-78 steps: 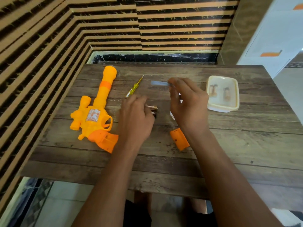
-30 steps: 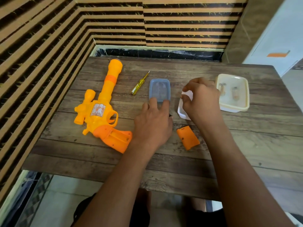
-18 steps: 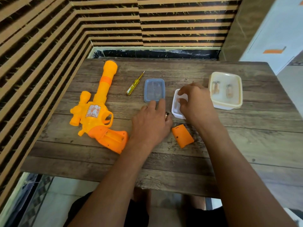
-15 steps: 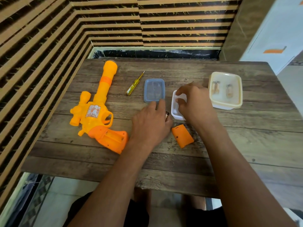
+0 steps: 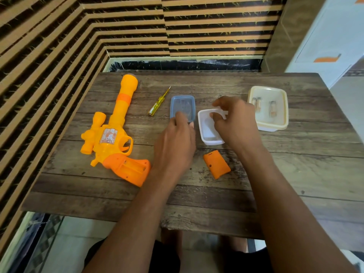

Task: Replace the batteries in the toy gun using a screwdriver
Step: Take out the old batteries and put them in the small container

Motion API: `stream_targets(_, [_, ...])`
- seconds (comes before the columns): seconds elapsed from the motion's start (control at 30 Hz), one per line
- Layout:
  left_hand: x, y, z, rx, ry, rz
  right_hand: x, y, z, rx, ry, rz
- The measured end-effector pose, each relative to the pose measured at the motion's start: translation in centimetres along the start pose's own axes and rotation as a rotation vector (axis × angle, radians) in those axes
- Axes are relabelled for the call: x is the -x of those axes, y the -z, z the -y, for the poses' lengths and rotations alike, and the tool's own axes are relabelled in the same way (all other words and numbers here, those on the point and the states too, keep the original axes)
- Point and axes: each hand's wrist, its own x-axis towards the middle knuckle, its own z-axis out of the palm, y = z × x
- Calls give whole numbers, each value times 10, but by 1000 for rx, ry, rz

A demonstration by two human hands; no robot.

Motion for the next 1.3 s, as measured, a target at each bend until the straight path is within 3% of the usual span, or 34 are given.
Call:
stream_targets(0.17, [-3,1,-17,207,-97,-190,0,5,1,-71,-50,-21])
stream_targets(0.5, [-3,-21,-23,63,-253,12,4,13,-8,-160,-112,6])
stream_targets(0.7, [-4,-23,-19,10,-245,41,1,12,-7,-152,-95,14])
stream_targets(1.0, [-4,-23,-26,61,-242,-82,2,11,-10,-151,-93,51])
stream_targets(1.3, [-4,-21,-37,255,-105,-103,2,9,-12,-155,-83,29])
